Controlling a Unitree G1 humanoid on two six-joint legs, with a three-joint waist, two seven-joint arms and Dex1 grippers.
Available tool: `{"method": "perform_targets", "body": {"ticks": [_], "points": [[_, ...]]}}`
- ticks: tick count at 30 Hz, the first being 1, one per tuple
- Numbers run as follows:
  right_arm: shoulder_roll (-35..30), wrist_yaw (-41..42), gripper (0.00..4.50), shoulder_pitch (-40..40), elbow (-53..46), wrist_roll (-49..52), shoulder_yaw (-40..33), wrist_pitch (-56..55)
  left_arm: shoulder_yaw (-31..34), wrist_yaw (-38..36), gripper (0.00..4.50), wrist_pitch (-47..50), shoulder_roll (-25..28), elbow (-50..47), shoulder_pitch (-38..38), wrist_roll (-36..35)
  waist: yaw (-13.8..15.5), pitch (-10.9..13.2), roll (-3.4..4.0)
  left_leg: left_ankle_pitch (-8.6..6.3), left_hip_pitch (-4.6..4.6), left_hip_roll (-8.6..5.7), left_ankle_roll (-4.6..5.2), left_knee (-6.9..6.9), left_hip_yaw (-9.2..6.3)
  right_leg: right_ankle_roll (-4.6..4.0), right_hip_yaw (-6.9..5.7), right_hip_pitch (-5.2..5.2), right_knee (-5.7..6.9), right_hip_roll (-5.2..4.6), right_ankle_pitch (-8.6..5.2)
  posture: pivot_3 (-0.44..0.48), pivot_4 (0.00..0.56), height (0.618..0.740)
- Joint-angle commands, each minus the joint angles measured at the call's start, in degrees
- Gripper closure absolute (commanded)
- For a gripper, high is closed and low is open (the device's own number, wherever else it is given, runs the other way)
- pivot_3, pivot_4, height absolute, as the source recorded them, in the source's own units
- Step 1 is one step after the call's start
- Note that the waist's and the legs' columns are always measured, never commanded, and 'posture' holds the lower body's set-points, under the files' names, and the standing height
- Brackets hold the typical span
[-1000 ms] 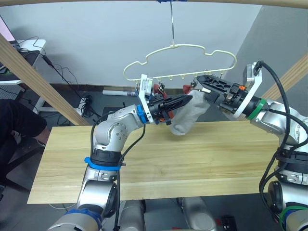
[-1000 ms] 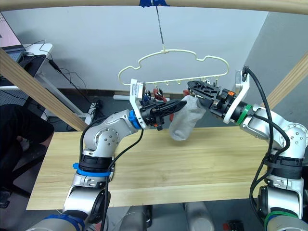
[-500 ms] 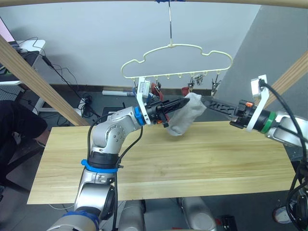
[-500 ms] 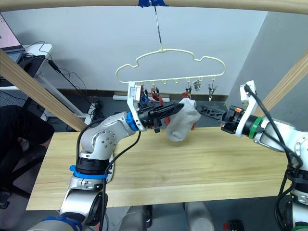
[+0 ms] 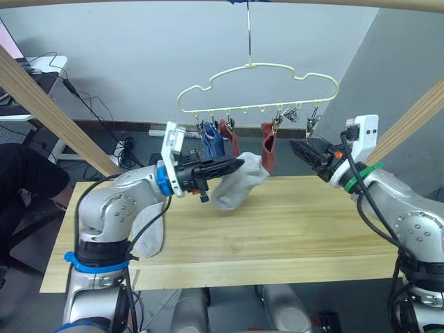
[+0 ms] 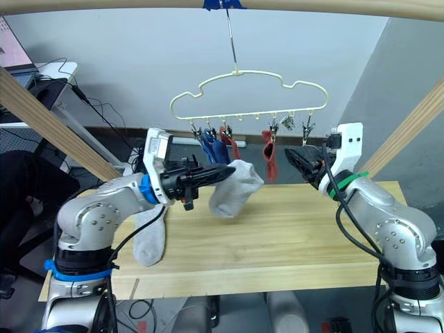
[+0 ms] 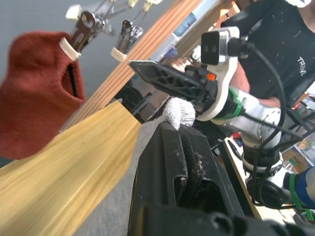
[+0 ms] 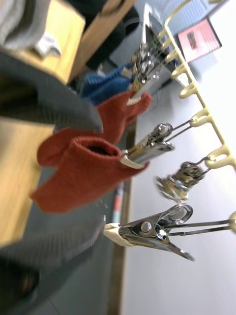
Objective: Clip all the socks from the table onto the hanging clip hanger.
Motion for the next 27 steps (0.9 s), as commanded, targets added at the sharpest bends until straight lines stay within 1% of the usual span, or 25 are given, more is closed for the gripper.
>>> {"method": "perform_targets", "body": {"ticks": [1,5,8,9,11,20,23,25,27], "points": [[2.5,-2.5,2.69,0.4,-4.8,-7.9,1.5,-3.5,2.6,1.9,4.50,1.4,1.3,-3.8,0.8,-3.2,0.0,0.0,0.00,0.00,0.00,0.00,0.00,0.00,0.00,0.00,0.00,0.00,0.00,0.00,0.00,-0.162,0.281,0.740],[6.0,-5.0,2.69,1.1,-6.7,-18.0,5.2,-6.9,4.4,5.7,4.50,2.4,1.7,-5.4,1.7,-5.0,0.1,0.0,0.00,0.00,0.01,0.02,0.00,-0.03,-0.01,0.00,-0.01,-0.02,0.01,0.01,0.00,-0.157,0.287,0.740],[9.4,-5.9,3.24,1.4,-7.6,-20.9,6.6,-7.3,5.3,7.6,4.50,3.3,2.1,-6.7,2.3,-6.7,0.1,0.0,-0.01,0.00,0.00,0.02,0.00,-0.03,-0.01,0.00,0.00,-0.03,0.00,0.01,0.00,-0.150,0.295,0.740],[10.6,-6.1,3.67,1.5,-7.8,-22.0,7.3,-7.4,5.5,8.3,4.50,3.6,2.2,-7.1,2.6,-7.2,0.1,0.0,-0.01,0.00,0.00,0.02,0.00,-0.03,-0.01,0.00,0.00,-0.02,0.00,0.01,0.00,-0.148,0.296,0.740],[12.3,-6.3,4.30,1.5,-7.9,-23.9,7.9,-7.3,5.7,9.2,4.50,3.8,2.3,-7.6,2.9,-7.9,0.1,0.0,-0.01,0.00,0.01,0.02,0.00,-0.03,-0.01,0.00,0.00,-0.02,0.01,0.01,0.00,-0.146,0.297,0.740],[16.6,-6.5,4.30,1.2,-6.0,-31.6,7.0,-7.6,5.7,11.8,4.50,3.7,2.7,-8.5,3.5,-9.7,0.4,0.0,-0.01,0.00,0.01,0.02,0.00,-0.02,-0.02,-0.01,-0.01,-0.02,0.03,0.00,0.00,-0.138,0.297,0.740],[17.8,-6.4,3.75,1.3,-6.1,-33.1,6.8,-7.3,5.6,12.3,4.50,3.5,2.9,-8.7,3.7,-10.1,0.4,0.0,-0.01,0.00,0.01,0.02,0.00,-0.03,-0.02,-0.01,0.00,-0.02,0.02,0.00,0.00,-0.137,0.296,0.740],[18.6,-6.4,3.07,1.1,-5.8,-34.3,6.7,-7.3,5.5,12.6,4.50,3.4,3.0,-8.7,3.7,-10.4,0.4,0.0,-0.01,0.00,0.01,0.02,0.00,-0.04,-0.02,-0.01,-0.01,-0.03,0.02,0.00,0.00,-0.134,0.294,0.740],[19.4,-6.2,3.07,0.8,-5.5,-35.1,6.7,-7.4,5.4,12.8,4.50,3.2,3.1,-8.6,3.6,-10.5,0.4,0.0,-0.01,0.00,0.01,0.02,0.00,-0.03,-0.02,-0.01,-0.01,-0.02,0.02,0.00,0.00,-0.134,0.294,0.740]]}}
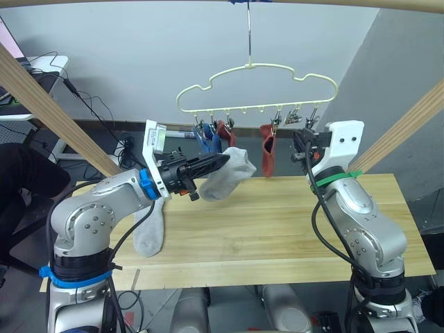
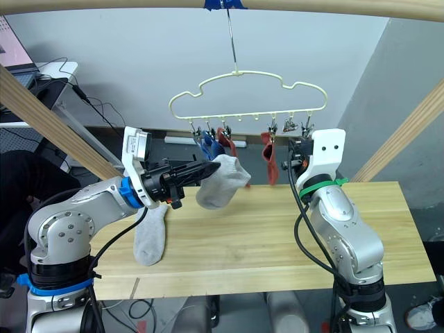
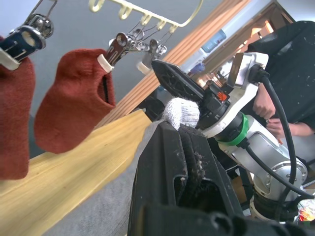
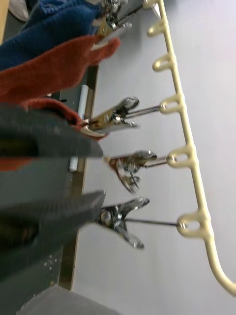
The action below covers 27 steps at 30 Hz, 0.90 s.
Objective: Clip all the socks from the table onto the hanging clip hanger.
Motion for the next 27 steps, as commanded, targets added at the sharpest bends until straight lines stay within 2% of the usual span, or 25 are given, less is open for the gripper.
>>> {"method": "perform_targets", "body": {"ticks": [1,16,27], "points": [[1.2,0.4,3.07,-0.7,-0.8,-2.1,-0.8,-1.0,0.7,0.2,4.50,-0.6,0.6,-2.5,-0.2,-1.6,0.0,0.0,0.00,0.00,0.00,0.00,0.00,0.00,0.00,0.00,0.00,0.00,0.00,0.00,0.00,-0.134,0.294,0.740],[6.2,1.5,3.07,-2.0,1.6,-7.2,-1.0,-2.2,0.5,0.7,4.50,-1.3,0.6,-2.9,0.0,-1.5,0.0,0.0,0.00,0.00,0.00,0.00,0.00,0.00,0.00,-0.01,-0.01,0.00,0.01,0.00,0.01,-0.125,0.278,0.740],[8.7,2.3,3.07,-2.5,2.1,-9.0,-0.8,-2.3,0.6,1.0,4.50,-1.4,0.7,-2.9,0.1,-1.4,0.1,0.0,0.00,0.00,0.00,0.00,0.00,0.00,-0.02,-0.01,-0.03,0.00,0.01,0.00,0.01,-0.119,0.287,0.740]]}}
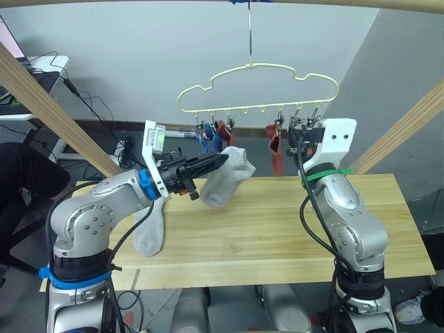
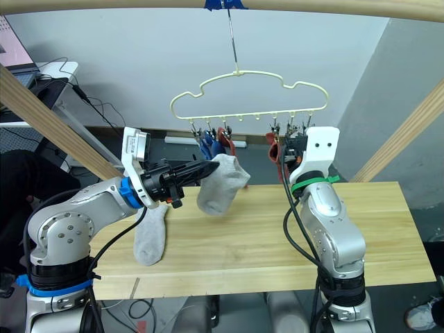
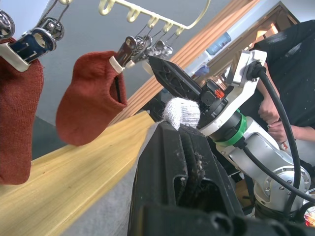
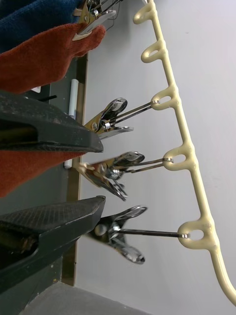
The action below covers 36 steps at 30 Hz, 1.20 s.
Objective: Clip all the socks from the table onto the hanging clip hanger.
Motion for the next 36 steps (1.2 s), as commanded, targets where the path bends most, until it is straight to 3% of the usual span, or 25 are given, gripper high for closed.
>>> {"method": "perform_targets", "body": {"ticks": [1,6,32,36], "points": [[0.4,0.4,3.07,-0.8,-1.1,-1.1,-0.5,-1.3,0.6,-0.1,4.50,-1.0,0.6,-2.4,-0.3,-1.2,0.0,0.0,0.00,0.00,0.00,0.00,0.00,0.00,0.00,0.00,0.00,0.00,0.00,0.00,0.00,-0.118,0.287,0.740],[1.2,0.4,1.50,-1.7,-0.4,-1.8,-0.7,-1.3,0.5,0.0,4.50,-1.2,0.5,-2.3,-0.4,-0.9,0.0,0.0,0.00,0.00,0.00,0.00,0.00,0.00,-0.01,0.00,-0.02,0.00,0.01,0.00,0.00,-0.117,0.288,0.740],[3.4,0.9,1.50,-3.0,1.7,-4.8,-1.9,-2.7,0.6,0.6,4.50,-1.4,0.5,-2.9,0.3,-0.8,0.1,0.0,0.00,0.00,0.00,0.00,0.00,-0.01,-0.01,0.00,-0.02,0.00,0.00,0.00,0.00,-0.111,0.288,0.740],[3.4,1.0,2.40,-3.0,1.7,-4.9,-1.9,-2.6,0.6,0.6,4.50,-1.5,0.6,-2.8,0.4,-0.8,0.1,0.0,0.00,0.00,0.00,0.00,0.00,-0.02,-0.01,0.00,-0.02,0.00,0.00,0.00,0.00,-0.112,0.289,0.740]]}}
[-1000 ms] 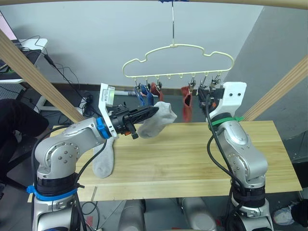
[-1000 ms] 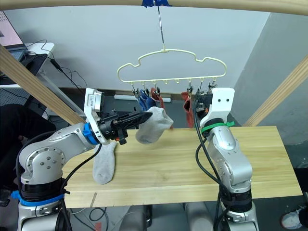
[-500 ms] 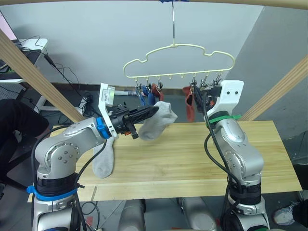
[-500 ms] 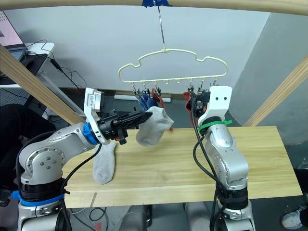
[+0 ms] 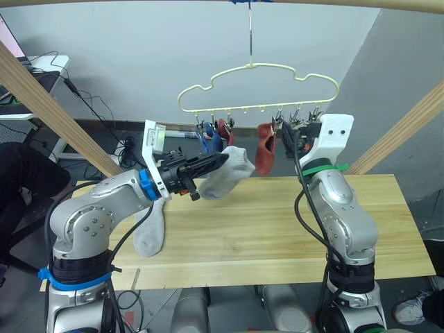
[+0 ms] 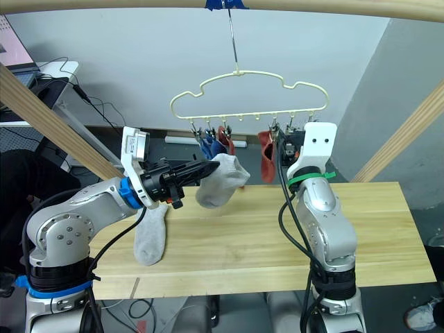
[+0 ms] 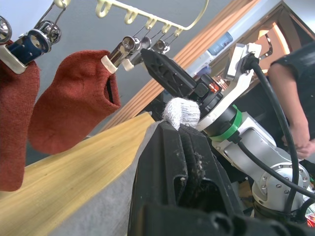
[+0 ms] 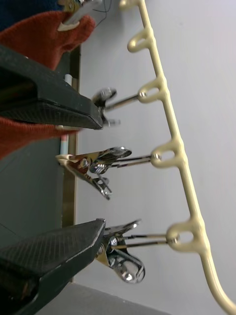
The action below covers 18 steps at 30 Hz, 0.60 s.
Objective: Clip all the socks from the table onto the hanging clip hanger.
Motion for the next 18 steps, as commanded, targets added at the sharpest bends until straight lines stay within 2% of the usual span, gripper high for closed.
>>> {"method": "perform_targets", "body": {"ticks": [1,18], "points": [[0.2,0.3,2.40,-0.7,-1.3,-0.6,-0.4,-1.2,0.5,-0.4,4.50,-1.3,0.6,-1.9,0.0,-0.8,0.0,0.0,0.00,0.00,0.00,0.00,0.00,0.00,0.00,0.00,0.00,0.00,0.00,0.00,0.00,-0.114,0.290,0.740],[2.6,-0.3,2.40,-2.1,0.2,-0.5,0.0,-1.4,0.4,0.2,4.50,-1.9,0.5,-1.8,-0.3,-0.6,0.2,0.0,0.00,0.00,0.00,0.00,0.00,-0.01,0.00,0.00,0.00,0.00,-0.01,0.00,0.00,-0.102,0.289,0.740]]}}
